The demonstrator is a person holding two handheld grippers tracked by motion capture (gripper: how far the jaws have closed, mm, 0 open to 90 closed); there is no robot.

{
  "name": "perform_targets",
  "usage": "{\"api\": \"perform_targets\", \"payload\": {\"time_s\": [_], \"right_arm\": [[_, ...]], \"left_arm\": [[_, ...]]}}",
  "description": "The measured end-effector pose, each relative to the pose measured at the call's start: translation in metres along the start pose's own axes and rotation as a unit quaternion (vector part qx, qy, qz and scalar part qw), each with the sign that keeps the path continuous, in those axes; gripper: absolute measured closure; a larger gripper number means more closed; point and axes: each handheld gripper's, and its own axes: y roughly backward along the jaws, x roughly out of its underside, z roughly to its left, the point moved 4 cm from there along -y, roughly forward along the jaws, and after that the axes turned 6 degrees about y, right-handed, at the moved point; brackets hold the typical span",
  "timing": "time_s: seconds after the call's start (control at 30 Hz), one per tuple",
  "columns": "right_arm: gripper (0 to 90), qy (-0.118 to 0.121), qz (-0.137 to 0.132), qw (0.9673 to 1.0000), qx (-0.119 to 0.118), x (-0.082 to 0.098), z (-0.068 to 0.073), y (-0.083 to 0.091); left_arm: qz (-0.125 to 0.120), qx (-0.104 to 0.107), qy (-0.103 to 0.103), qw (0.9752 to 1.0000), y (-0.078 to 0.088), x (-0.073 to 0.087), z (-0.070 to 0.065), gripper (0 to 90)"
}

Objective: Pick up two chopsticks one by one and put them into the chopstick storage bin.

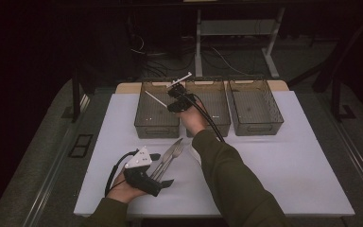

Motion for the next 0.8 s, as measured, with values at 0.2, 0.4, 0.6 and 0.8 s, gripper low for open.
{"api": "perform_targets", "payload": {"time_s": [0.2, 0.4, 0.6, 0.8], "right_arm": [[84.2, 0.001, 0.001, 1.0, 0.002, -0.006, 0.004, -0.008], [83.7, 0.003, 0.004, 1.0, -0.001, -0.008, 0.006, -0.015], [79.8, 0.001, 0.002, 1.0, -0.007, -0.008, 0.007, -0.017], [69.4, 0.013, -0.011, 0.9996, -0.023, -0.009, 0.007, -0.004]], "left_arm": [[-0.002, 0.002, 0.001, 1.0, 0.0, -0.001, -0.001, 0.0], [-0.003, 0.003, 0.001, 1.0, -0.001, -0.001, -0.001, 0.0], [-0.003, 0.004, 0.001, 1.0, 0.0, -0.001, -0.001, 0.0], [-0.002, 0.003, -0.001, 1.0, 0.0, -0.001, 0.0, 0.0]]}}
